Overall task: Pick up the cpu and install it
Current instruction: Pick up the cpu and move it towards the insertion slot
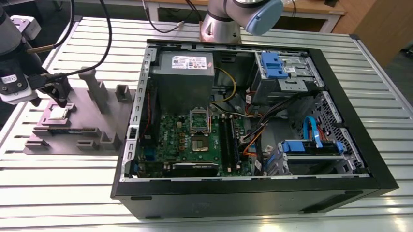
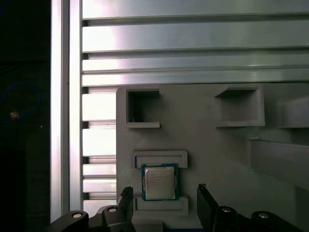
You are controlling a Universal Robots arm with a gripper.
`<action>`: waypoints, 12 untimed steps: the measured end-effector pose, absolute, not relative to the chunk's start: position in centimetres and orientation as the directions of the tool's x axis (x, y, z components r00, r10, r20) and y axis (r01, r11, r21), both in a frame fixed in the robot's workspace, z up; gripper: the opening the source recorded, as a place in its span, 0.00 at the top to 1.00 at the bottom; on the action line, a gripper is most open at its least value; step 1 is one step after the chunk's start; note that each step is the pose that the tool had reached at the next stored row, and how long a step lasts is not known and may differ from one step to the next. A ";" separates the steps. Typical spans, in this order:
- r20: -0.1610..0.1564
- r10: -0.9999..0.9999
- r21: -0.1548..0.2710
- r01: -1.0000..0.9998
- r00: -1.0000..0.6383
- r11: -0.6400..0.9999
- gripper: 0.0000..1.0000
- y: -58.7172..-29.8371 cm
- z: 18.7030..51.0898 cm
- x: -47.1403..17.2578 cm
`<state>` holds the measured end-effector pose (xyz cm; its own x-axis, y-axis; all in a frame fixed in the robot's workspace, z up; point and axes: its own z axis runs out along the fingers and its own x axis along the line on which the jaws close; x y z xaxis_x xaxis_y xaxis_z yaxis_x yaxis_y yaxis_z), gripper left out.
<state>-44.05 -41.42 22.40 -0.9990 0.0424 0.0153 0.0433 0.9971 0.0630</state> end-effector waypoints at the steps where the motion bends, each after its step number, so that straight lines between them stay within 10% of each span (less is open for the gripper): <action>1: 0.016 0.042 0.063 0.043 -0.999 0.997 0.36 -41.4 22.4 -44.0; 12: 0.040 0.042 0.064 0.045 -0.998 0.997 0.36 -41.4 21.9 -43.6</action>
